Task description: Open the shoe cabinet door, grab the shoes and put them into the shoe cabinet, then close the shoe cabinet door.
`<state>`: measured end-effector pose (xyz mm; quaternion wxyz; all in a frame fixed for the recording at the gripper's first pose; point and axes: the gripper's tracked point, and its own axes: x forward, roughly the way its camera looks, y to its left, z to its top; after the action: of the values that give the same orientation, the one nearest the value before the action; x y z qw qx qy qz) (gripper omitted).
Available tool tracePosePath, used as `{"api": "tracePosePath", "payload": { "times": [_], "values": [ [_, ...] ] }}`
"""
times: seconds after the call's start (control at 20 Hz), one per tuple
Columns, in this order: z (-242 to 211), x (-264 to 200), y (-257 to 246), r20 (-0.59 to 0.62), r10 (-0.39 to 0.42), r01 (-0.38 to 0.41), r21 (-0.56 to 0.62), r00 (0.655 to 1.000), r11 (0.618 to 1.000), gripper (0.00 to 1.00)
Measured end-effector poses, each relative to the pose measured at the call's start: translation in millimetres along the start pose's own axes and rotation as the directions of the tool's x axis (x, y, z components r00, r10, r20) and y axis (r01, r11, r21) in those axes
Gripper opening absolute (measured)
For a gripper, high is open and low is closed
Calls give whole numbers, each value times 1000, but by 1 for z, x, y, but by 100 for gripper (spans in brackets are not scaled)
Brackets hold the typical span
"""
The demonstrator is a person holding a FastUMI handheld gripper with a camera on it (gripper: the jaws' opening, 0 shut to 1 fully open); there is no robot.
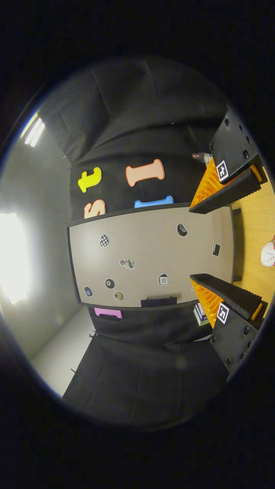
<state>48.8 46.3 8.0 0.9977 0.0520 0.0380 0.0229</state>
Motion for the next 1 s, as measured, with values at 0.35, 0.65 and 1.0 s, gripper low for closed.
{"api": "tracePosePath", "payload": {
  "times": [0.35,0.65,1.0],
  "values": [
    [10,88,74,-6,116,-116,-13,993,993,98],
    [15,152,138,-18,187,-188,-26,982,982,98],
    [-14,212,186,-100,234,-240,-64,967,969,97]
  ]
}}
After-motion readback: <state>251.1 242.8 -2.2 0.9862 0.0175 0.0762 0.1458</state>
